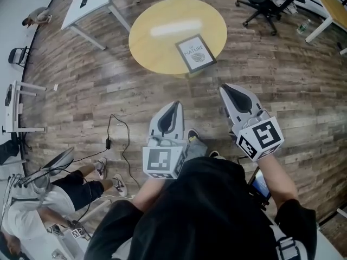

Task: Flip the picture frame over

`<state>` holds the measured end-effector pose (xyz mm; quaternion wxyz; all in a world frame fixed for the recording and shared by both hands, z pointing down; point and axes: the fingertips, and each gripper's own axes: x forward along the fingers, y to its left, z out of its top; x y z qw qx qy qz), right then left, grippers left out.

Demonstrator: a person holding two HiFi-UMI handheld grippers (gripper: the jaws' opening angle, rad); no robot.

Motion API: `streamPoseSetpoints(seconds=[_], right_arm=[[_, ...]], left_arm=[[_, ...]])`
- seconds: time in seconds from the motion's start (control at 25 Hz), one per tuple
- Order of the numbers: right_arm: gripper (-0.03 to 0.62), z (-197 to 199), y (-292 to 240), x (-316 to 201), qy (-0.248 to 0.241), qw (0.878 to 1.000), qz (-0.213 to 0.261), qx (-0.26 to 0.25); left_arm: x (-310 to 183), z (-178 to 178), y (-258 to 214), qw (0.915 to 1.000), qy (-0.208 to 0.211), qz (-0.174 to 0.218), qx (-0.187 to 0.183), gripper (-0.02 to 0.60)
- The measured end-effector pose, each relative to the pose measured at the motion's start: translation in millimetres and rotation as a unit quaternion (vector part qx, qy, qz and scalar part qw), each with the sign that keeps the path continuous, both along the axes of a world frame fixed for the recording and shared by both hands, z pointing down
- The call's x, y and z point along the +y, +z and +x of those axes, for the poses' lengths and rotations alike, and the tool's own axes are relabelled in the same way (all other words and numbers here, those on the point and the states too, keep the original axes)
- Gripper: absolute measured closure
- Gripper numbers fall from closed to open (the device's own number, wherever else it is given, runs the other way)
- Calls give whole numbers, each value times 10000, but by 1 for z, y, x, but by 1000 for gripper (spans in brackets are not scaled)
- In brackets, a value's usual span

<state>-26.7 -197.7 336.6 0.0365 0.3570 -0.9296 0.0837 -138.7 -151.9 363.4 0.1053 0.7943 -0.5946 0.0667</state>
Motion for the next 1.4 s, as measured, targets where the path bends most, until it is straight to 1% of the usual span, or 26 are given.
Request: streamPoseSetpoints(seconds=[0.16, 0.36, 0.6, 0.72, 0.92, 1.12, 1.24, 1.32, 1.4], right_arm=[[574, -27, 5, -14, -123, 9998, 11, 174], [574, -42, 4, -40, -96, 9997, 109, 189], [574, -38, 3, -66, 54, 9994, 165, 315], [574, -35, 6, -82, 125, 9992, 155, 338], [574, -34, 13, -116, 69, 9986, 131, 510], [574, -33, 17, -158, -122, 9972, 246, 701], [574, -38, 21, -181, -372, 9948, 348, 882], [574, -46, 26, -189, -768, 9898, 501, 1091], [574, -55, 36, -190, -1319, 9776, 724, 1472]], left_arm=[[-24, -22, -2, 9998, 122, 101, 72, 558], [-50, -45, 2, 9997, 202, 116, 65, 558], [-72, -48, 2, 9993, 328, 74, 141, 558], [-86, -46, 3, 9992, 380, 81, 108, 558], [-124, -48, 3, 9995, 292, 60, 109, 558], [-163, -52, 1, 9998, 143, 114, 82, 558], [-186, -54, 1, 9999, 18, 98, 71, 558], [-201, -52, -1, 9999, -27, 101, 6, 558], [-215, -50, -1, 9999, -75, 97, -57, 558]])
